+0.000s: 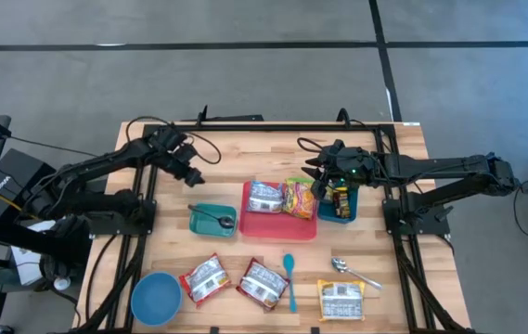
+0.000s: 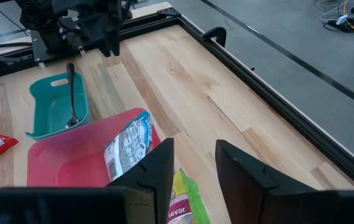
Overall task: Pick & Place Food Item
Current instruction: Put the silver spoon into the green bin
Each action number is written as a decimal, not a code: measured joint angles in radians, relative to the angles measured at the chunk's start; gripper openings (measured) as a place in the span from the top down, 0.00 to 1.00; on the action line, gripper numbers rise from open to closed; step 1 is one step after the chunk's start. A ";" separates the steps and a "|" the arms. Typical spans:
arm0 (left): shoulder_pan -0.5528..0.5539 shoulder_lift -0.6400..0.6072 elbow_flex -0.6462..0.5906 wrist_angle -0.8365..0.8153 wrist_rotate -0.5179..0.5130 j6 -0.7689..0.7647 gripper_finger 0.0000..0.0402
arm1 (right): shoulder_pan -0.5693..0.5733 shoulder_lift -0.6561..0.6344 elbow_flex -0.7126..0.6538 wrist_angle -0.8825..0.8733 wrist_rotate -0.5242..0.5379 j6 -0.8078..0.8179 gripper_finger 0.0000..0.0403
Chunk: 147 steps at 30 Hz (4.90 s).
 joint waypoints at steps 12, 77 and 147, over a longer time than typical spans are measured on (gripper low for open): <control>-0.092 0.000 0.000 0.517 0.001 -0.080 0.62 | 0.000 0.000 0.000 0.000 0.000 -0.005 0.72; -0.739 0.000 0.000 1.106 -0.011 -0.045 0.62 | 0.506 0.026 -0.040 -0.501 -0.188 0.650 0.72; -0.738 0.000 0.000 1.088 -0.060 -0.045 0.62 | 0.697 0.518 -0.036 -0.381 -0.345 0.852 1.00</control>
